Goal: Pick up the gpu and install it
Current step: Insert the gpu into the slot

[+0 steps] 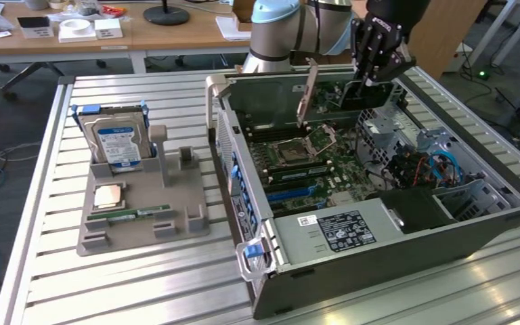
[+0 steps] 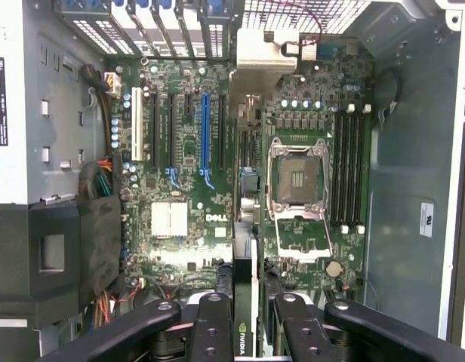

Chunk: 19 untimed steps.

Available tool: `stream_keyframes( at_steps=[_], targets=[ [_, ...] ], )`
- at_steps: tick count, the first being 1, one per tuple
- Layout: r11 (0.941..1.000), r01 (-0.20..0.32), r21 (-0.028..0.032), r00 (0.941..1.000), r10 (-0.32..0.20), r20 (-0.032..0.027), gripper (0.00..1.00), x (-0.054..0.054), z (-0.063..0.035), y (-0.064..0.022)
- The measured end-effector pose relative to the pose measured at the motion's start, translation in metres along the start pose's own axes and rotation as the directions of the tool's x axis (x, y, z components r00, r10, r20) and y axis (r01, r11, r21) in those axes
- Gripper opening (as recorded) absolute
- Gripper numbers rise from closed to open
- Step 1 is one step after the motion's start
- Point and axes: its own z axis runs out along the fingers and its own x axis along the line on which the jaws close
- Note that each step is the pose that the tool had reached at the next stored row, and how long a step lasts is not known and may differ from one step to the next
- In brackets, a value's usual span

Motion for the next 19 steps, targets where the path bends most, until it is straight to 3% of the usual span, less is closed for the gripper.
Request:
stream_keyframes(
  at_steps=[19],
  targets=[
    [1.0, 0.0, -0.0001, 1.0, 0.0, -0.0002, 0.26, 0.0001, 0.0042, 0.003]
  ],
)
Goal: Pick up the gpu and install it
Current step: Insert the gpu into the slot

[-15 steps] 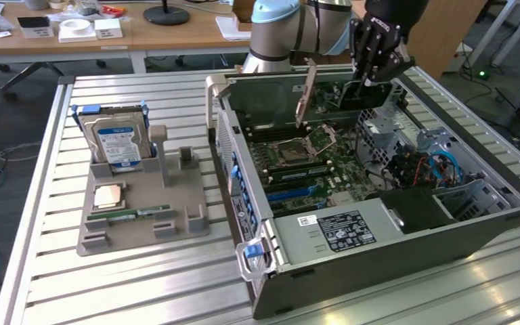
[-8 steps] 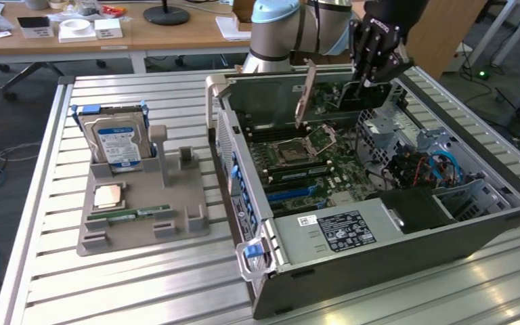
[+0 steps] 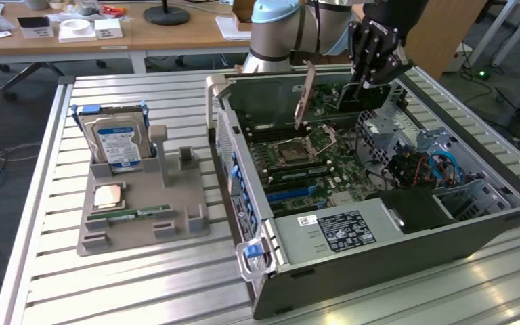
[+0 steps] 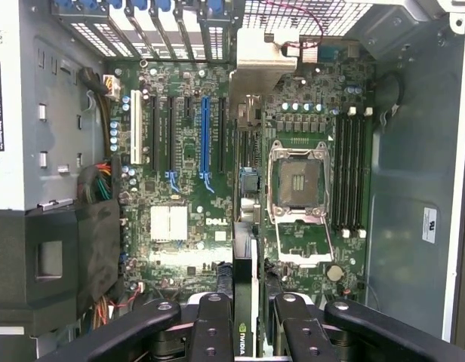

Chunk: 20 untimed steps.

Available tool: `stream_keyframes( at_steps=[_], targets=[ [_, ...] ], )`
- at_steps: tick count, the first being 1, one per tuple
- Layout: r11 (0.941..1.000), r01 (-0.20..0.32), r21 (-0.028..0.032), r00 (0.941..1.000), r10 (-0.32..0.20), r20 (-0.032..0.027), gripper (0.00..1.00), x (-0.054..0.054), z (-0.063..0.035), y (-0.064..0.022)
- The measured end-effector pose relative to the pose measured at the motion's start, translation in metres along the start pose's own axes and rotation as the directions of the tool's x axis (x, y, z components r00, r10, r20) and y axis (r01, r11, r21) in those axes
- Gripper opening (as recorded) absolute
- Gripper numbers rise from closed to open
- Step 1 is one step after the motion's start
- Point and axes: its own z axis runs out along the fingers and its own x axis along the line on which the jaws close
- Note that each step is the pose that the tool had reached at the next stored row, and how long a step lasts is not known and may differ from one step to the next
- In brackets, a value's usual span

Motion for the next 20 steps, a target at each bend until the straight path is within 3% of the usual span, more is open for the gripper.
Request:
stream_keyframes(
  at_steps=[8, 20],
  targets=[
    [1.0, 0.0, 0.0002, 1.0, 0.0, 0.0005, 0.26, 0.001, 0.0002, 0.0001],
    [1.0, 0.0, 0.0001, 1.0, 0.0, 0.0002, 0.26, 0.011, -0.0001, 0.0001]
  ],
)
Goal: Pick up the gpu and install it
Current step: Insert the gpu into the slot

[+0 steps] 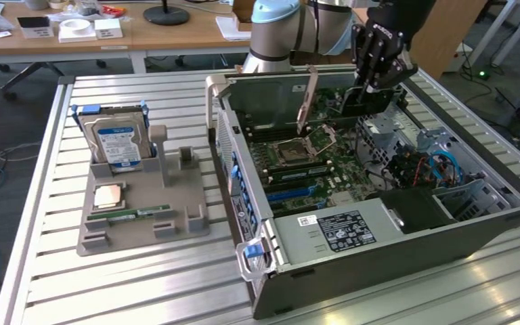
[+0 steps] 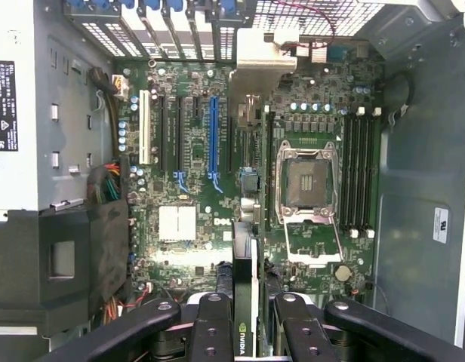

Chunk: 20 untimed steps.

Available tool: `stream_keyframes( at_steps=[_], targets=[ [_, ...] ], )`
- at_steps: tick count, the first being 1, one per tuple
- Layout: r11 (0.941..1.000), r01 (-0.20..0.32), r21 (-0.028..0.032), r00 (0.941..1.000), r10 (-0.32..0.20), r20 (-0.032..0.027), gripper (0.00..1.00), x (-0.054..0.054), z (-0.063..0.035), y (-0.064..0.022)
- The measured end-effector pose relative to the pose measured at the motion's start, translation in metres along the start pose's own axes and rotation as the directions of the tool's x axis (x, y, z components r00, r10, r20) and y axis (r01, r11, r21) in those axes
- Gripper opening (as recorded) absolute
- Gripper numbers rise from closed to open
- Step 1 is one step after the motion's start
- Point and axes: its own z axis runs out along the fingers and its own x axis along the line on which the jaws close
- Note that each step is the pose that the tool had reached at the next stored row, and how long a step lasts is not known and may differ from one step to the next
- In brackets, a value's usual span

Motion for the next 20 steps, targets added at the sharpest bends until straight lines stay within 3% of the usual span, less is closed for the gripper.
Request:
stream_keyframes(
  at_steps=[20],
  targets=[
    [1.0, 0.0, 0.0, 1.0, 0.0, -0.0001, 0.26, 0.001, 0.0246, 0.0015]
  ],
)
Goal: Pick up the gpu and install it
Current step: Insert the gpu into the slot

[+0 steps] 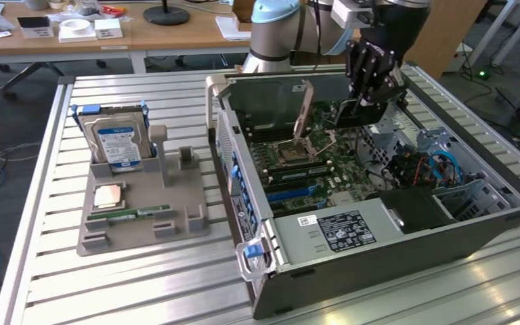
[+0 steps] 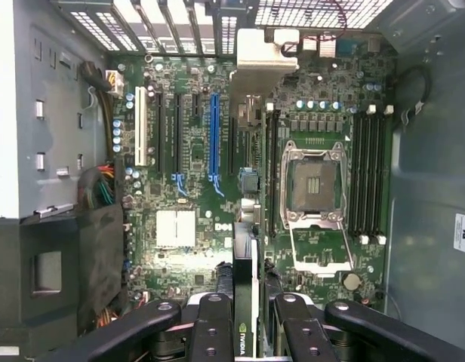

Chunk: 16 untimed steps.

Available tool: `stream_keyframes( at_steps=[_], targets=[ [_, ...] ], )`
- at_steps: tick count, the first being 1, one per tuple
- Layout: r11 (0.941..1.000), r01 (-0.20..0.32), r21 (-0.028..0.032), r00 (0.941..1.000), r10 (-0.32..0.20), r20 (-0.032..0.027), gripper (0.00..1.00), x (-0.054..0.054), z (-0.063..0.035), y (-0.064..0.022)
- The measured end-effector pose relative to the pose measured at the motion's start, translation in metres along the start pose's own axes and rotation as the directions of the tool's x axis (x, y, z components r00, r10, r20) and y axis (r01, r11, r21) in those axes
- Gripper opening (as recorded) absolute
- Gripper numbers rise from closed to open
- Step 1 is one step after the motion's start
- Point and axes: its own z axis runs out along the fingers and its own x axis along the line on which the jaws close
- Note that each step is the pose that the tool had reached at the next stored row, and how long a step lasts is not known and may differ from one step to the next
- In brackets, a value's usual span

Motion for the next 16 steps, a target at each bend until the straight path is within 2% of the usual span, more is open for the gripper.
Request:
stream_keyframes(
  at_steps=[11, 16],
  targets=[
    [1.0, 0.0, 0.0, 1.0, 0.0, 0.0, 0.26, 0.0001, 0.0033, 0.0004],
    [1.0, 0.0, 0.0007, 1.0, 0.0, 0.0001, 0.26, 0.0001, 0.0043, 0.0046]
  ],
)
